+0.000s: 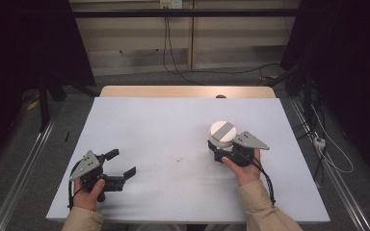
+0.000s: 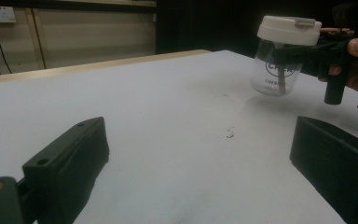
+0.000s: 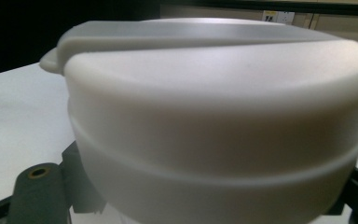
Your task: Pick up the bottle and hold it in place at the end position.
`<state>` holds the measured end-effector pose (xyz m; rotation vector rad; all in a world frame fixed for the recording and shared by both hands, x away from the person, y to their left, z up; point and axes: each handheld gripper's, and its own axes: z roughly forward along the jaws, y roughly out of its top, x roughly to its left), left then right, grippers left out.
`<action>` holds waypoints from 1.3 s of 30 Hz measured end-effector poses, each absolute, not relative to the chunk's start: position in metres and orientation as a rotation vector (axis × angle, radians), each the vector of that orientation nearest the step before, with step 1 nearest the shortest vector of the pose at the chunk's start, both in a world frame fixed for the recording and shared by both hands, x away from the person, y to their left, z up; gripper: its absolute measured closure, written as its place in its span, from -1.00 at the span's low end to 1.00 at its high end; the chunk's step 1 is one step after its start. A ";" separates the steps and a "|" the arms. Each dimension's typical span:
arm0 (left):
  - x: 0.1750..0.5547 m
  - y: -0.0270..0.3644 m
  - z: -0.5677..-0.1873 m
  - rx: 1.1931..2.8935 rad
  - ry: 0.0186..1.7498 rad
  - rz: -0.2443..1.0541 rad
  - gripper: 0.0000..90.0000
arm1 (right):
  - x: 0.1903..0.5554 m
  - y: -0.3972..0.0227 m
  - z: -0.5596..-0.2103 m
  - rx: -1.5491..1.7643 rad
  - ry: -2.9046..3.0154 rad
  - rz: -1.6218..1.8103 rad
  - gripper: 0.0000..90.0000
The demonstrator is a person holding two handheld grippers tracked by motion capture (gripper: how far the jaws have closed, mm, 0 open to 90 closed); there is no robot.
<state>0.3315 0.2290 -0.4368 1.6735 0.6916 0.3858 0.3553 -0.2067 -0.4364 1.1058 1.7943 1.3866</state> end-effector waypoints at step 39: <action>0.332 0.230 -0.437 1.672 0.694 0.379 -0.91 | 0.389 -0.172 -0.442 1.082 1.833 1.411 -0.59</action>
